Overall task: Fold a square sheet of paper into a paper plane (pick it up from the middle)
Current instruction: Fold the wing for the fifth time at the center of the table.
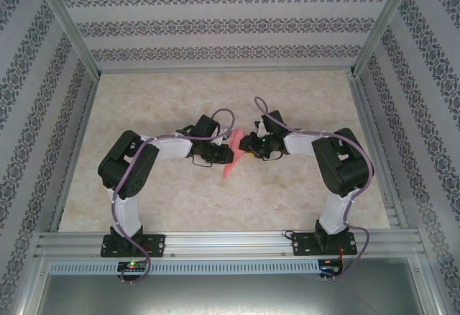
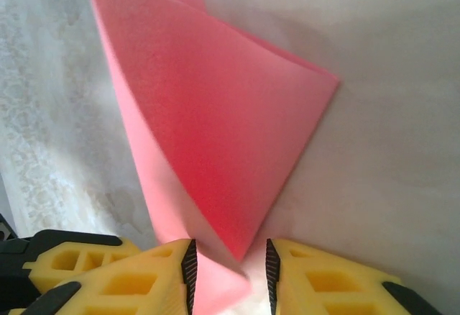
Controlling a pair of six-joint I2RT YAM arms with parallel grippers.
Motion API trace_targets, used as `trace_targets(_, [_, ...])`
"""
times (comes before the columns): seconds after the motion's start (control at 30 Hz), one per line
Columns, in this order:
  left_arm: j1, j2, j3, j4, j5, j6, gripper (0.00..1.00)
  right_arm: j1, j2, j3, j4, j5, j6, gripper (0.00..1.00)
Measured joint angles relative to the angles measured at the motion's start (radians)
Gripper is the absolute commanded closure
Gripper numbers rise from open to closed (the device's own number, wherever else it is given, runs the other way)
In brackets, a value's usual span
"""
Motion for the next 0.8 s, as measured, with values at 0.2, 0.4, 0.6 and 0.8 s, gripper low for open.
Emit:
trace_targets(0.2, [0.0, 0.0, -0.006, 0.004, 0.0, 0.0, 0.8, 0.013, 0.001, 0.002, 0.029, -0.023, 0.018, 0.79])
trace_targets(0.4, [0.0, 0.0, -0.007, 0.004, 0.0, 0.0, 0.77, 0.013, 0.001, 0.002, 0.031, -0.023, 0.023, 0.89])
trace_targets(0.6, [0.0, -0.011, -0.013, 0.003, 0.0, 0.002, 0.76, 0.013, 0.002, 0.002, 0.034, -0.023, 0.022, 0.96])
trace_targets(0.8, [0.0, -0.074, -0.052, -0.003, -0.002, 0.005, 0.74, 0.013, 0.024, 0.017, 0.026, -0.021, 0.019, 0.98])
